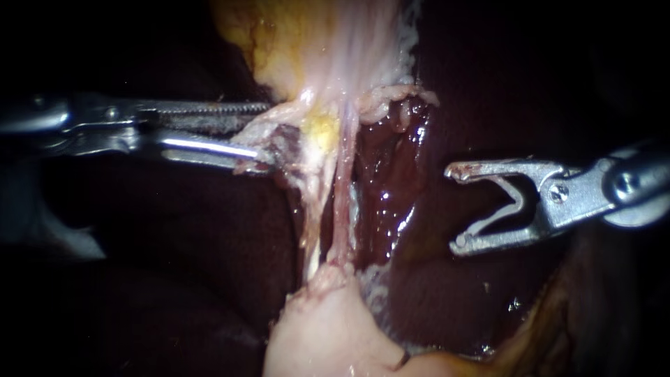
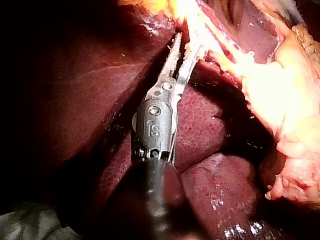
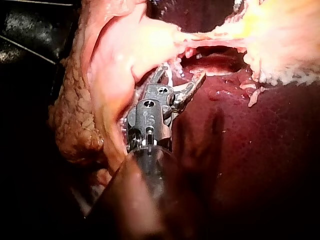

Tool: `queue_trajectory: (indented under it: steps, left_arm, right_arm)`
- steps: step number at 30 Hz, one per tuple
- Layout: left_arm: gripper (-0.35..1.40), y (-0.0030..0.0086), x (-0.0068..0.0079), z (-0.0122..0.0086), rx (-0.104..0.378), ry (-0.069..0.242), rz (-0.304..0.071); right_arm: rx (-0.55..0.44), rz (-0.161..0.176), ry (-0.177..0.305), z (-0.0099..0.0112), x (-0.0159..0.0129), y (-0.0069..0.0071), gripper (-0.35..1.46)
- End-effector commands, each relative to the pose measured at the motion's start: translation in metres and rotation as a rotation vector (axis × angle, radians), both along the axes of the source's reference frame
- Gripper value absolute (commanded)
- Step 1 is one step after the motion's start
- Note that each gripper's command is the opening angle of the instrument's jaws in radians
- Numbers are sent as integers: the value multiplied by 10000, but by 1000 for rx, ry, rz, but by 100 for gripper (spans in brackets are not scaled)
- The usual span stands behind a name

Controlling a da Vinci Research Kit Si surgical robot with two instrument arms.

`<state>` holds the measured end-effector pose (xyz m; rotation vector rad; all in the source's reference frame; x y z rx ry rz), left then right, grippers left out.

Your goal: Grabbing gallbladder

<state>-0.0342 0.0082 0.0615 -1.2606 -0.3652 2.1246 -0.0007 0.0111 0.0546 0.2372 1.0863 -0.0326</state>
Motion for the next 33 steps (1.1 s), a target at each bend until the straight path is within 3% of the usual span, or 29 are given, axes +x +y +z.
queue_trajectory:
  steps: [1, 4, 11, 15, 20, 23, 33]
  left_arm:
    - [-33, 1, 1, -4, 9, 5, 0]
    - [-35, 4, 5, -13, 37, 21, -33]
    - [-35, 13, 16, -45, 85, 19, -62]
    - [-35, 31, 35, -77, 97, 29, -80]
    - [-35, 54, 61, -113, 111, 15, -128]
    - [-35, 57, 67, -119, 108, 17, -138]
    - [-35, 53, 65, -115, 105, 26, -150]
  right_arm:
    - [0, -1, 0, 0, -1, 0, 50]
    - [0, -1, 0, 0, -1, 0, 50]
    - [0, -1, 1, -1, -3, 0, 50]
    - [2, -4, 3, -1, -4, 1, 50]
    - [2, -4, 3, -1, -5, 1, 50]
    - [2, -4, 3, -1, -5, 1, 50]
    - [2, -4, 3, -1, -5, 1, 50]
